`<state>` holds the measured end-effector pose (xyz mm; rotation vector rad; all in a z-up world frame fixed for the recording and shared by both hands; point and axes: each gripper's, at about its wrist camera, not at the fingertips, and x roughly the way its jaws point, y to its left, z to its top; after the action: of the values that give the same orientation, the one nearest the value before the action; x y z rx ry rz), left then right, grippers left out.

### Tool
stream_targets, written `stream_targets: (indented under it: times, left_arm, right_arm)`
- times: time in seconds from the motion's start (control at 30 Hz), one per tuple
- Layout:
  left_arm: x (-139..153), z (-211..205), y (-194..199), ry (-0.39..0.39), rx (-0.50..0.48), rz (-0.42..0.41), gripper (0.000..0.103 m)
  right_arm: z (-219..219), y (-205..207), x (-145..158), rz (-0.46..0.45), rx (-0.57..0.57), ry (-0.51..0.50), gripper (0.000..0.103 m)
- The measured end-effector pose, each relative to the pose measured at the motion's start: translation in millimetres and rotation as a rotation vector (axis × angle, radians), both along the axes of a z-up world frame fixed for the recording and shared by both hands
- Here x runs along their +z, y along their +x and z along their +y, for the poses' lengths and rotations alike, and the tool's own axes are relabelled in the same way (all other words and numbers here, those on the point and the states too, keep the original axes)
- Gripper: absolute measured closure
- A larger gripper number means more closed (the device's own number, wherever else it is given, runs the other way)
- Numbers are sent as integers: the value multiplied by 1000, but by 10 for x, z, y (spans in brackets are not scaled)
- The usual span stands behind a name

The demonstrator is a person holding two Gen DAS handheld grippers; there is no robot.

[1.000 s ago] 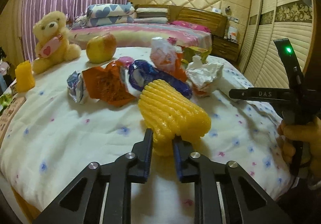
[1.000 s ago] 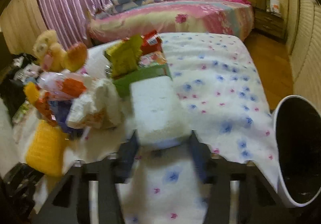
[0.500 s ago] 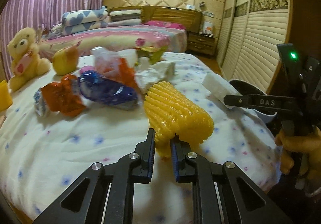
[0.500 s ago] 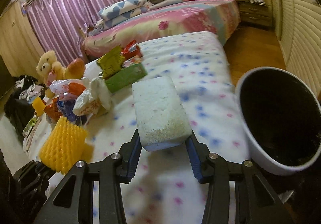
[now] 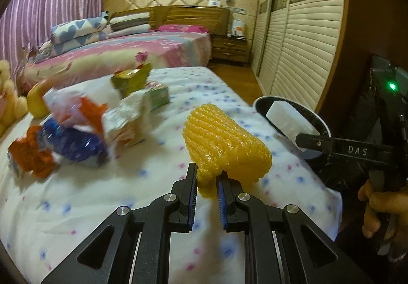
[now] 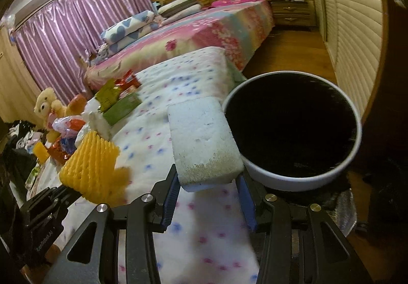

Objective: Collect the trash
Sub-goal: 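Carry both items over the bin and open both grippers to drop them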

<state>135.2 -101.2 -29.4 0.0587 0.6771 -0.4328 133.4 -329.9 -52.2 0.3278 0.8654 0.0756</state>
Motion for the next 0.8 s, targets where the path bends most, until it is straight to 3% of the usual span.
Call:
stream_targets:
  times: [0.8]
  left_arm:
    - [-59,-860,608,24,-111,35,90]
  right_arm:
    - [-813,-49,-14,24,-141,-16,58]
